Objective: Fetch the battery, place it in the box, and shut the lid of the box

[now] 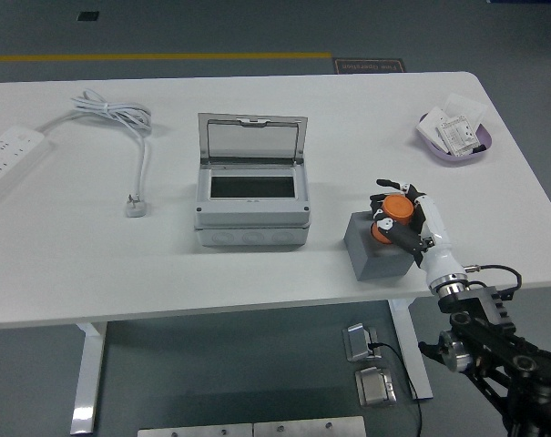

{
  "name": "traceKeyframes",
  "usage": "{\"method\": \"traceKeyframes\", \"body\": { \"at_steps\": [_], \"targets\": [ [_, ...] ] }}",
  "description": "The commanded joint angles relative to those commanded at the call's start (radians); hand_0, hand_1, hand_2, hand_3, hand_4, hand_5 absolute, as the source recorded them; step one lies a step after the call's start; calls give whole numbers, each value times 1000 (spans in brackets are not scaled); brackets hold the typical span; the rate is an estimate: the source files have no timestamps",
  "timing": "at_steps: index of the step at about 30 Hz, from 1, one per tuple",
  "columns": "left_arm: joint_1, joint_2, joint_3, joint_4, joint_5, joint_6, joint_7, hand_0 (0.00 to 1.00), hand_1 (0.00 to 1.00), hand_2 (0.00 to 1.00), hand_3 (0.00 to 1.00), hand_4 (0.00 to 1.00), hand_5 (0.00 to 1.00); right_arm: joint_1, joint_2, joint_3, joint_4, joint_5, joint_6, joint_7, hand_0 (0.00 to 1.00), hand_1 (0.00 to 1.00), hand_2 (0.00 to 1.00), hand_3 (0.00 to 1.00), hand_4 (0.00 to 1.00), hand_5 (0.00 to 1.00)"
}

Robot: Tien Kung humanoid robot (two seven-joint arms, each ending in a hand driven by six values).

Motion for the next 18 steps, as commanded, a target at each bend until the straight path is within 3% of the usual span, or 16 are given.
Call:
{"method": "traceKeyframes", "body": {
  "at_steps": [1,2,7,8,13,14,18],
  "targets": [
    [0,0,0,0,0,0,0,572,689,545,596,508,157,0,0,0,1,0,0,-1,475,454,470,572,190,2],
    [0,1,1,0,-1,0,-1,572,689,546,596,508,155,1,0,0,2,-1,-1,-6,313,356,399,491,2,2],
    [-1,4,0,0,0,0,-1,572,689,546,596,508,155,7,4,3,9,-10,-11,-26,313,356,399,491,2,2],
    [-1,4,-1,0,0,0,-2,572,689,547,596,510,152,8,5,5,11,-13,-15,-28,229,274,329,316,2,2],
    [0,4,-3,-1,1,-1,-1,572,689,547,596,510,152,16,8,13,22,-34,-41,-25,229,274,329,316,2,2],
    [0,3,-4,-1,2,-1,-1,572,690,548,597,511,148,18,8,16,24,-39,-46,-24,228,225,267,234,2,2],
    [0,3,-9,-1,9,-2,1,572,690,548,597,511,148,32,7,25,35,-63,-64,-22,228,225,267,234,2,2]
  ]
}}
